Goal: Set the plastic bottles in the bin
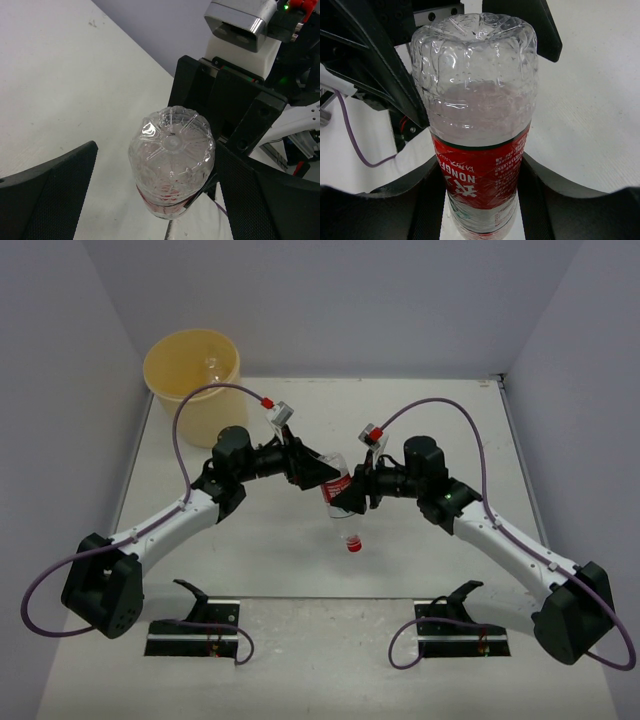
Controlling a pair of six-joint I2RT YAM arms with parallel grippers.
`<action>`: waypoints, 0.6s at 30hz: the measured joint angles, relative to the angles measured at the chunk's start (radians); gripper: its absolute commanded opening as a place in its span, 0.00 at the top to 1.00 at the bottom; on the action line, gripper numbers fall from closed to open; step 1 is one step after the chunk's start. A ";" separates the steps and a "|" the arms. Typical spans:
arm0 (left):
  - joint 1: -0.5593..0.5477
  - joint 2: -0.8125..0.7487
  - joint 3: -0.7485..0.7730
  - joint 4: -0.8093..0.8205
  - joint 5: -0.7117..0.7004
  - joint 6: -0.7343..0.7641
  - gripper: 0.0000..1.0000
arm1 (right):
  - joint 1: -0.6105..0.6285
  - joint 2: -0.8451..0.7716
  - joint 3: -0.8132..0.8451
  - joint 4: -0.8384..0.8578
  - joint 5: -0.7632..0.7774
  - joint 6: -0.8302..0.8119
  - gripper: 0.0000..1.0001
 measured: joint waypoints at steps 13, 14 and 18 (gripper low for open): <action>-0.011 0.000 -0.003 0.029 -0.010 -0.021 1.00 | -0.008 0.035 0.032 0.020 -0.002 0.018 0.37; -0.011 0.000 -0.003 0.030 -0.012 -0.022 1.00 | -0.008 0.035 0.032 0.020 -0.001 0.020 0.22; -0.013 0.001 -0.003 0.029 -0.022 -0.023 1.00 | -0.006 0.035 0.033 0.021 0.003 0.037 0.01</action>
